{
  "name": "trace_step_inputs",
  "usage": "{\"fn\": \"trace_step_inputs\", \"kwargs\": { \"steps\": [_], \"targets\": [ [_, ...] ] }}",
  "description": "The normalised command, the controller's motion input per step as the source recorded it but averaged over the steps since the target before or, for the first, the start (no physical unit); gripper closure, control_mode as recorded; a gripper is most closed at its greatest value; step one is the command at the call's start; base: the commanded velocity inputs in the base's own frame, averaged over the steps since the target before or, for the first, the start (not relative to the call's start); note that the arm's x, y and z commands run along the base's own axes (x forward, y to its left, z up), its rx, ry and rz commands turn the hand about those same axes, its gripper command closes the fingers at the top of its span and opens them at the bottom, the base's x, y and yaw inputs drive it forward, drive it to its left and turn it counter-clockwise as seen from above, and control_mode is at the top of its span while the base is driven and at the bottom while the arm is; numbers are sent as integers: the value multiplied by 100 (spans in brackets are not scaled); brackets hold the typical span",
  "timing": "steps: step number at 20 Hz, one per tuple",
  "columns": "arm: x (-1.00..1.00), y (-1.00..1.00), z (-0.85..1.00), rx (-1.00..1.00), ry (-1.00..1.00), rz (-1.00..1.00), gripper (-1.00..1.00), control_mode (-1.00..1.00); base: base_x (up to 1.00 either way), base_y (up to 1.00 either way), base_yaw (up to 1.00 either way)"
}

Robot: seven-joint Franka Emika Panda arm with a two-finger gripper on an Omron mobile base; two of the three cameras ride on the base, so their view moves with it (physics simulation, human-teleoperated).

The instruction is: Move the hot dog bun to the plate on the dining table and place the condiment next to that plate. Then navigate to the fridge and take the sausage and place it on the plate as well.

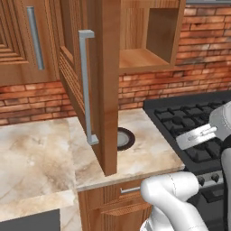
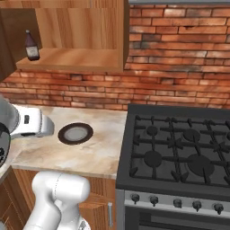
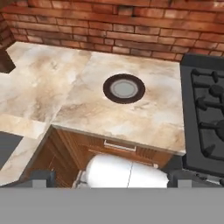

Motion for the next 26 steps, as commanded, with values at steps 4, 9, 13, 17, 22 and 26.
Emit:
{"fn": "trace_step_inputs", "kwargs": {
  "steps": [4,9,13,17,22,26],
  "targets": [
    [62,29,55,18,-18,29,-100,-100,0,0,0],
    [68,72,37,6,-8,13,-100,-100,0,0,0],
    [76,59,31,2,0,6,-100,-100,0,0,0],
    [76,32,43,10,0,5,-100,-100,0,0,0],
    [73,23,49,13,0,6,-100,-100,0,0,0],
    [80,29,42,7,0,7,-100,-100,0,0,0]
  ]
}}
